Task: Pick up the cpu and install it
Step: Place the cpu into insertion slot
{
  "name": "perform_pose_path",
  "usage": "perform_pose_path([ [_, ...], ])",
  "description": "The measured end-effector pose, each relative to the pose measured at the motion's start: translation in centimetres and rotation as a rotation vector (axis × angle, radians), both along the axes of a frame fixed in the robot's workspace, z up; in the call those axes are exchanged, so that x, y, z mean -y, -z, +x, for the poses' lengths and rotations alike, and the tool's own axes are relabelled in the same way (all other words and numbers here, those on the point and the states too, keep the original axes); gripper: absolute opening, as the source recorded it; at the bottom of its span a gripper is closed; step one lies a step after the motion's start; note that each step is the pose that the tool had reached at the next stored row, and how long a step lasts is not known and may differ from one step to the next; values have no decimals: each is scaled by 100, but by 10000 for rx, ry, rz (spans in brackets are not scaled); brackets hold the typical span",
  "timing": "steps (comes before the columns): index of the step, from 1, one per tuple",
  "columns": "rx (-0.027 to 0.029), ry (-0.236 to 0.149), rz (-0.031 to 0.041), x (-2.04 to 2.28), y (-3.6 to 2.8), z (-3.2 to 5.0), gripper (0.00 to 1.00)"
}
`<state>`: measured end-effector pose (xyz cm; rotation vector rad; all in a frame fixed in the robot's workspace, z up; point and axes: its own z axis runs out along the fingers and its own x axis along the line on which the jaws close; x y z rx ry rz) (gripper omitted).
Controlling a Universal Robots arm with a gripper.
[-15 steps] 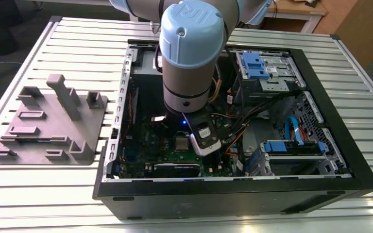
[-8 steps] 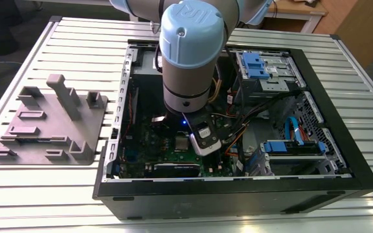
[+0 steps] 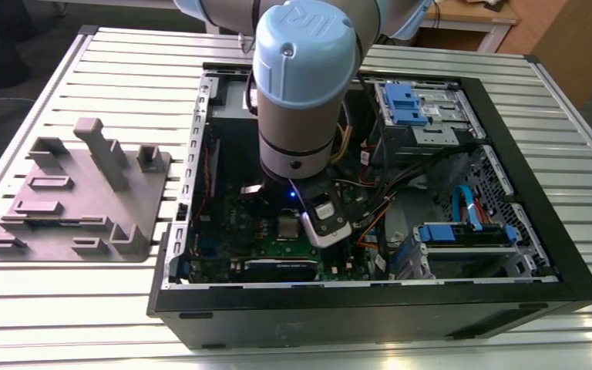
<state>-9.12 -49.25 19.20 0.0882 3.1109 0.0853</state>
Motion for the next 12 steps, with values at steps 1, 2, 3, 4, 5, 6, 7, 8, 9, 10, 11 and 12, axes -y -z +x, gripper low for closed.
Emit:
perform_pose_path([
  [1, -1, 0, -4, 6, 0, 0, 46],
  [2, 0, 1, -7, 13, 1, 0, 46],
  [3, 1, 3, -8, 15, 1, 0, 46],
  [4, 0, 4, -11, 16, 2, -1, 46],
  [5, 0, 3, -11, 16, 2, 0, 46],
  [6, 0, 3, -12, 16, 2, 0, 46],
  [7, 1, 3, -11, 16, 3, 0, 46],
  [8, 1, 3, -12, 16, 3, 0, 46],
  [9, 0, 2, -12, 16, 3, 0, 46],
  [10, 0, 3, -12, 16, 3, 0, 46],
  [11, -1, 3, -14, 17, 3, 0, 44],
  [12, -1, 2, -16, 17, 2, 0, 44],
])
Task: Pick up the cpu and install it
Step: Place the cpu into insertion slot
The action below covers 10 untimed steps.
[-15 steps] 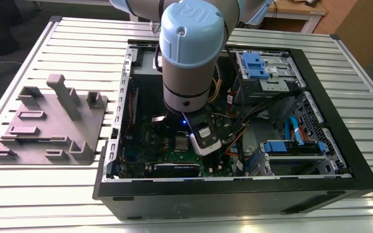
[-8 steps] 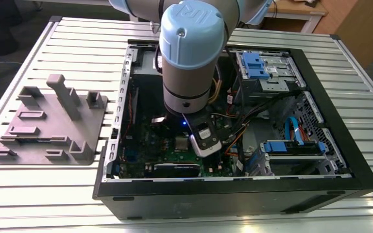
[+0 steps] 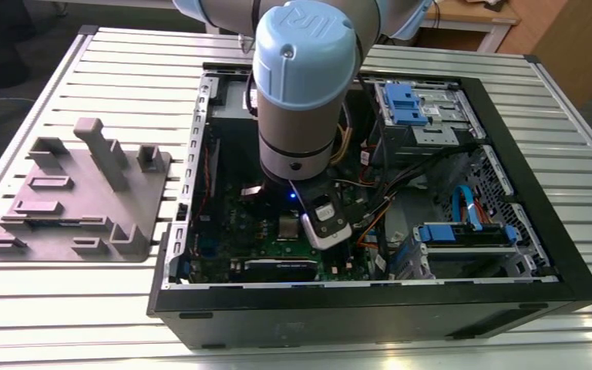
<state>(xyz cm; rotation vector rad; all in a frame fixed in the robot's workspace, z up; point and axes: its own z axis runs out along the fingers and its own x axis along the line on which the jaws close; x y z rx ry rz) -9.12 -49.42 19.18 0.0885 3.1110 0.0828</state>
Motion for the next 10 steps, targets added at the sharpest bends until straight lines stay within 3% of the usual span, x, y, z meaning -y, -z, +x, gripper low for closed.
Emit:
perform_pose_path([
  [1, 0, 0, 0, 0, 0, 0, 38],
  [10, 1, 0, 4, -1, 3, 0, 38],
])
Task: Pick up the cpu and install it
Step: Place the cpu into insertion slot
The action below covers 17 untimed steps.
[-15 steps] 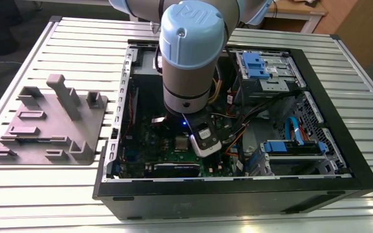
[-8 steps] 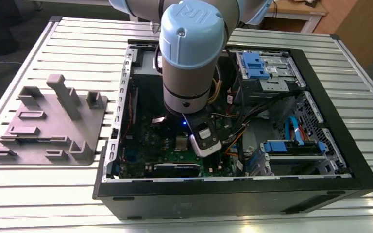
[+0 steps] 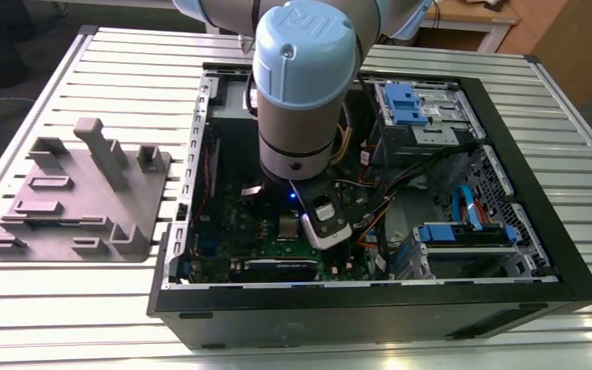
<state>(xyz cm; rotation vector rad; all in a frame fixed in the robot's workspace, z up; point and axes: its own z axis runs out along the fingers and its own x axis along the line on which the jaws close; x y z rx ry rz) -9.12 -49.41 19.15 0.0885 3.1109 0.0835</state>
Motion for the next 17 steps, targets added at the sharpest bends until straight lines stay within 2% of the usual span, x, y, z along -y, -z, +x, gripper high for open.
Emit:
perform_pose_path([
  [5, 1, 0, 2, -1, -39, 0, 38],
  [17, 1, -274, 1, 0, -32, -16, 38],
])
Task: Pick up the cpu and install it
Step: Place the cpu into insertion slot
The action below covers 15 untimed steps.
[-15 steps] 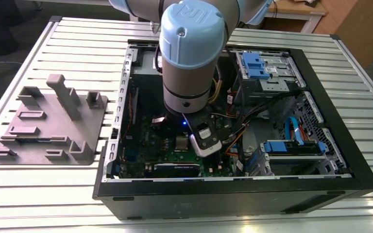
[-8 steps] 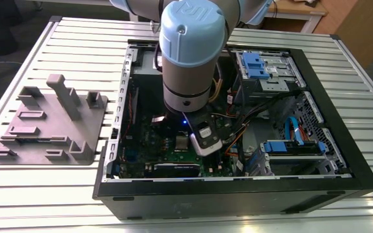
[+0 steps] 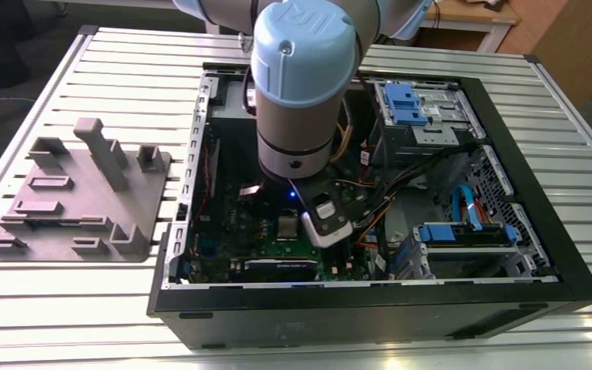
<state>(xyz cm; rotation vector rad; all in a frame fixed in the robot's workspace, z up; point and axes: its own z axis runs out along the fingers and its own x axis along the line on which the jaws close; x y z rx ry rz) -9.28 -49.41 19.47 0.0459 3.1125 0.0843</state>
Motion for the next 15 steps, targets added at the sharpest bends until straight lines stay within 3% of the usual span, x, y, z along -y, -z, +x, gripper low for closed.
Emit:
perform_pose_path([
  [15, -1, -110, -1, 0, 21, -8, 38],
])
